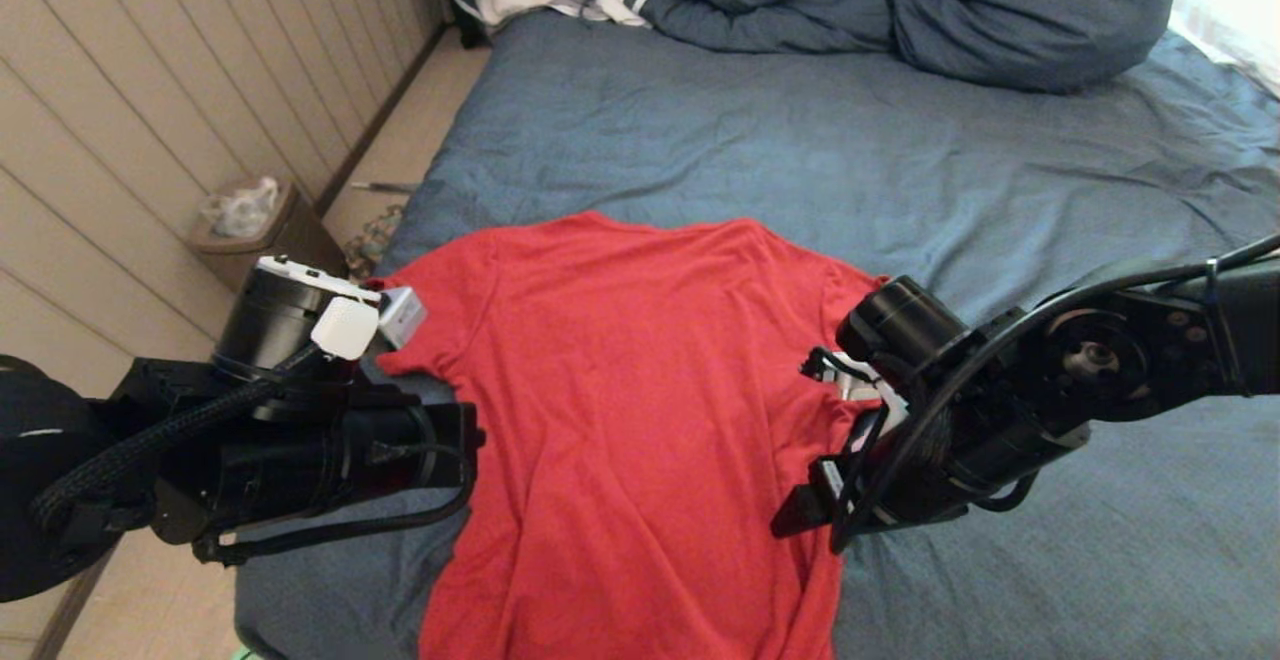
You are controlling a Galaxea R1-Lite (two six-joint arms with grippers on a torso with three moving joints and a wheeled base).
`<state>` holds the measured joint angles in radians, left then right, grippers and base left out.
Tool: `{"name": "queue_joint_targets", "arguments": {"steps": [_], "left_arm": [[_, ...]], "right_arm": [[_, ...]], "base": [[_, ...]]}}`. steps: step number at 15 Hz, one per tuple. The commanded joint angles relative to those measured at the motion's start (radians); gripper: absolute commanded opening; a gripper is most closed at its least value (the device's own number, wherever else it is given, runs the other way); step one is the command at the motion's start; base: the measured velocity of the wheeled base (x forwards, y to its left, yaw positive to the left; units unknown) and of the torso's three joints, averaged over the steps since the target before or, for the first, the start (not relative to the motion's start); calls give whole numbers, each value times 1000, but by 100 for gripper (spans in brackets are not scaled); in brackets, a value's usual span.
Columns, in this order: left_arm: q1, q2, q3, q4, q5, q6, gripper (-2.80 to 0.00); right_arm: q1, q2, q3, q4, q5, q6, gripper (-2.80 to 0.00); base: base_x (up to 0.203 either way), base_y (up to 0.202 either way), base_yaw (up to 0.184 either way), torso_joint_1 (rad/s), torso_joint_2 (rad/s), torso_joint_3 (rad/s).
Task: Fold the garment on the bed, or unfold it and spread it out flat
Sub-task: Unford the red T-shirt
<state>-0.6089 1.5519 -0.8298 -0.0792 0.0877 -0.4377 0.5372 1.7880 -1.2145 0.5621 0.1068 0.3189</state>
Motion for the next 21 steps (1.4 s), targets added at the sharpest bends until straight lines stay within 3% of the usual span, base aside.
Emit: {"name": "queue_joint_targets", "arguments": {"steps": [1, 10, 15, 21], "left_arm": [[1, 4, 0, -1, 1, -6, -280], [1, 7, 11, -17, 1, -9, -280], [17, 5, 12, -39, 1, -9, -280], [38, 5, 12, -39, 1, -9, -280]], "right_arm": [[1, 28, -4, -5, 0, 2, -280], [-12, -43, 8, 0, -56, -5, -280], [-147, -157, 19, 2, -82, -87, -280], [-296, -156, 4, -5, -82, -176, -280]], "base": [[0, 0, 0, 0, 0, 0], [0, 0, 0, 0, 0, 0], [0, 0, 0, 0, 0, 0], [0, 0, 0, 0, 0, 0]]}}
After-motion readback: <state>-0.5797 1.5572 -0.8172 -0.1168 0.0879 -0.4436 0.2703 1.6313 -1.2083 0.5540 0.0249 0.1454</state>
